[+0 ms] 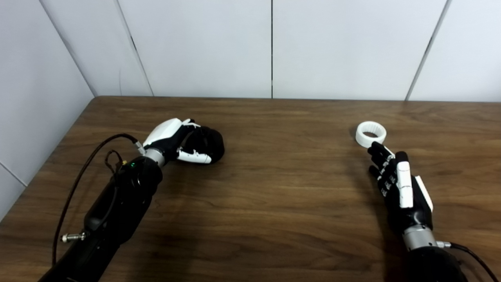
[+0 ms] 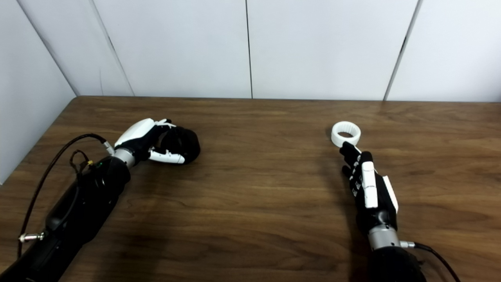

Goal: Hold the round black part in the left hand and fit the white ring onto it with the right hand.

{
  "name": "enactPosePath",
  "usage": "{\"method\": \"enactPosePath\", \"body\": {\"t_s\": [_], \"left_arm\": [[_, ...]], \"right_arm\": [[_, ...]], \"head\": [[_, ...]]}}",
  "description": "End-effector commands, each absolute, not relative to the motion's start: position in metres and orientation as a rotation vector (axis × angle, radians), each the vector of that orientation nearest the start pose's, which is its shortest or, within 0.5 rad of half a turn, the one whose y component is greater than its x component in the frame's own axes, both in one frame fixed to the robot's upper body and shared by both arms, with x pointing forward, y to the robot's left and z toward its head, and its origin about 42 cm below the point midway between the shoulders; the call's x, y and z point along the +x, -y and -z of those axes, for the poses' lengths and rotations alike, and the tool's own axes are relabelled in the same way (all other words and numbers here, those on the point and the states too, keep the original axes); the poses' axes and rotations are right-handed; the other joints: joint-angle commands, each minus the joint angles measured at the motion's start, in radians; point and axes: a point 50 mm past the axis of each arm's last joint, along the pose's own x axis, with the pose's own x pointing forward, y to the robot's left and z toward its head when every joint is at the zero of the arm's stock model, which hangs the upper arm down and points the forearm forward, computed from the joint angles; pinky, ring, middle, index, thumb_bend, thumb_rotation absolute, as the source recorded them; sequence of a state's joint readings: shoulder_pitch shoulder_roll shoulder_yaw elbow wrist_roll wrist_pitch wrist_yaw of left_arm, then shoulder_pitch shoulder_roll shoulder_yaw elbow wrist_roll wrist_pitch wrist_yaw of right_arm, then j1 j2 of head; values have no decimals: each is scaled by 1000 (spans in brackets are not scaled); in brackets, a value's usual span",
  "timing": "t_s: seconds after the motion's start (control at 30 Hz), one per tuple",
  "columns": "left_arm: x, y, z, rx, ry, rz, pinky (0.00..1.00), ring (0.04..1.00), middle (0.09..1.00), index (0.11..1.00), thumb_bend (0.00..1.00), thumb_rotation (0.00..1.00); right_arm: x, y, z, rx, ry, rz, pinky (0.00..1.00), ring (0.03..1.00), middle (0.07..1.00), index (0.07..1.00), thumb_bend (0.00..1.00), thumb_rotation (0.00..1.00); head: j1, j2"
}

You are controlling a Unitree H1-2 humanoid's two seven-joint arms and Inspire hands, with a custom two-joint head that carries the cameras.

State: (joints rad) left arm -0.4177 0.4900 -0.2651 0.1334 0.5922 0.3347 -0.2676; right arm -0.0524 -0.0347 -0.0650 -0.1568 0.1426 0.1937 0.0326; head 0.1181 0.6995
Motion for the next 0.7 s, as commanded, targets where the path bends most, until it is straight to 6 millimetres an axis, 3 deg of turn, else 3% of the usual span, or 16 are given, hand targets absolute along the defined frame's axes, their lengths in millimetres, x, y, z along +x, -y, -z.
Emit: {"method": "enactPosePath", "body": {"t_s": [0.0, 0.37, 0.67], "left_arm": [[408, -295, -204, 1181, -42, 177, 865, 1000, 980, 796, 953, 446], [385, -280, -187, 1174, -12, 223, 910, 1000, 976, 795, 947, 437], [371, -264, -184, 1159, 1, 249, 921, 1000, 984, 803, 928, 437]], "right_arm": [[303, 230, -158, 109, 94, -19, 1000, 963, 887, 860, 620, 981], [304, 229, -159, 107, 97, -22, 1000, 963, 891, 864, 614, 987], [304, 227, -160, 103, 96, -18, 1000, 962, 884, 862, 628, 978]], "head": [[0, 1], [-2, 4], [-9, 11]]}}
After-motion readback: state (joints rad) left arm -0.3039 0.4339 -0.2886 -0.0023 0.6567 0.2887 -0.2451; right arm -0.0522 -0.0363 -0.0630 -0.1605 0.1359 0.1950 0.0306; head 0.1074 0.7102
